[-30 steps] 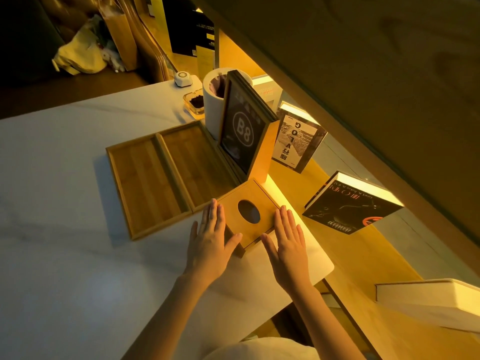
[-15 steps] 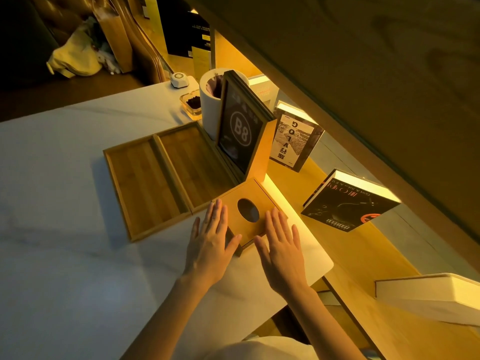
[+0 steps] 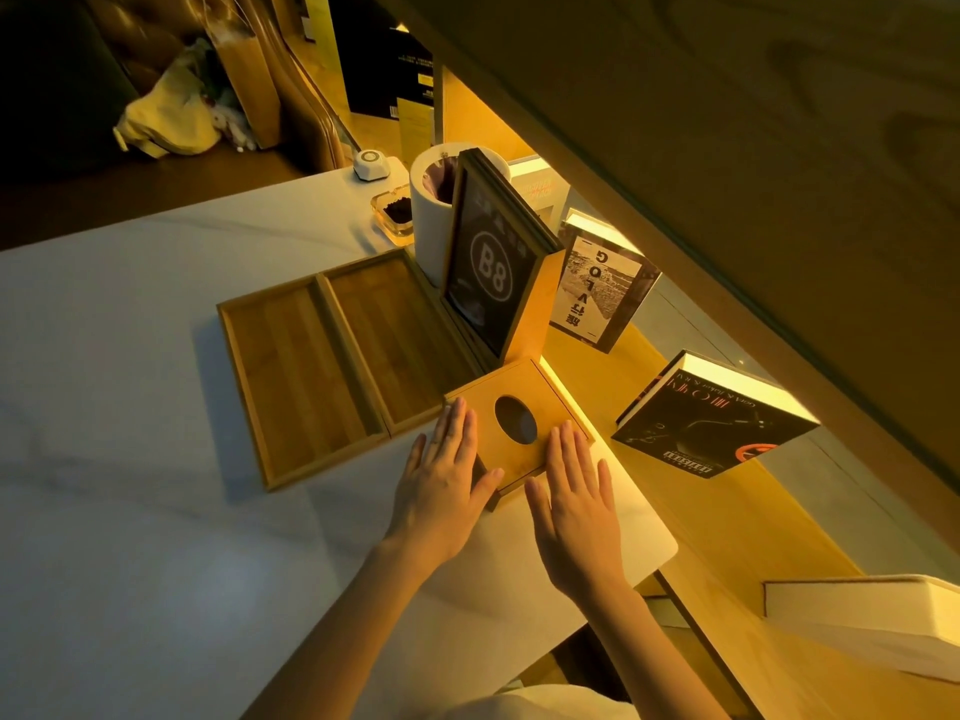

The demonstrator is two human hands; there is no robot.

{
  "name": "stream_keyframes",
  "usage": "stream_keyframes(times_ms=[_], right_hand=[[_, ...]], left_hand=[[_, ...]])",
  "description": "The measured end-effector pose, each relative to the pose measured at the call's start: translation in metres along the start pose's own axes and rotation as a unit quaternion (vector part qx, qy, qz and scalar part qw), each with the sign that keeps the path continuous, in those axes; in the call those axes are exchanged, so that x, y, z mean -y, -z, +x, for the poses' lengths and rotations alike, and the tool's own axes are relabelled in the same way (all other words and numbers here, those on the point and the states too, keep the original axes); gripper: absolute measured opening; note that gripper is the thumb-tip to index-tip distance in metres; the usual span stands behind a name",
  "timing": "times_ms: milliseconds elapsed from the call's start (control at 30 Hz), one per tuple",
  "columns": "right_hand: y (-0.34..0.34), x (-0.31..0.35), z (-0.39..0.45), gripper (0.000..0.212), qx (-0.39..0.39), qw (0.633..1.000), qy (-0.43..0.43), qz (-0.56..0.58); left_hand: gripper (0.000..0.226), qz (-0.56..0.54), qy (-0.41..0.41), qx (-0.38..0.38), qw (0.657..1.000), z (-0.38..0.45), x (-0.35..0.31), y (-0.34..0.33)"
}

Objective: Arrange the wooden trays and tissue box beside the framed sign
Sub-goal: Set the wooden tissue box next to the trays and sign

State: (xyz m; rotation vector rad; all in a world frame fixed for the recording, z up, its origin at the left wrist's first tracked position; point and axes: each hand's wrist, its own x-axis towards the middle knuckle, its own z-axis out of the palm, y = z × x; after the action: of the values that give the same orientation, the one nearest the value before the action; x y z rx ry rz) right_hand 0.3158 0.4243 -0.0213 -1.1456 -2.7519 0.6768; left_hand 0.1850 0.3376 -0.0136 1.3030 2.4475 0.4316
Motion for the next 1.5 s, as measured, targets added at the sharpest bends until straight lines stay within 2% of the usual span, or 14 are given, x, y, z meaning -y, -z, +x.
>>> stream_keyframes(times_ms=[1100, 1267, 1367, 1500], right_hand=[[0.02, -0.026, 0.031, 0.056, -0.029, 0.999, 0.002, -0.034], [0.025, -0.02, 0.033, 0.057, -0.046, 0.997, -0.001, -0.057], [0.036, -0.01, 0.039, 0.049, -0.074, 0.996, 0.022, -0.053], [0.061, 0.024, 0.054, 0.033, -0.018, 0.994, 0.103, 0.044]], left_hand=[[0.074, 0.002, -0.013, 0.012, 1.0, 0.043, -0.028, -0.003], [0.073, -0.01, -0.02, 0.042, 0.999, 0.047, -0.026, 0.002], [0.064, -0.044, -0.015, 0.036, 0.998, 0.044, -0.023, 0.017], [0.046, -0.155, 0.008, -0.02, 0.988, 0.036, -0.017, 0.062]])
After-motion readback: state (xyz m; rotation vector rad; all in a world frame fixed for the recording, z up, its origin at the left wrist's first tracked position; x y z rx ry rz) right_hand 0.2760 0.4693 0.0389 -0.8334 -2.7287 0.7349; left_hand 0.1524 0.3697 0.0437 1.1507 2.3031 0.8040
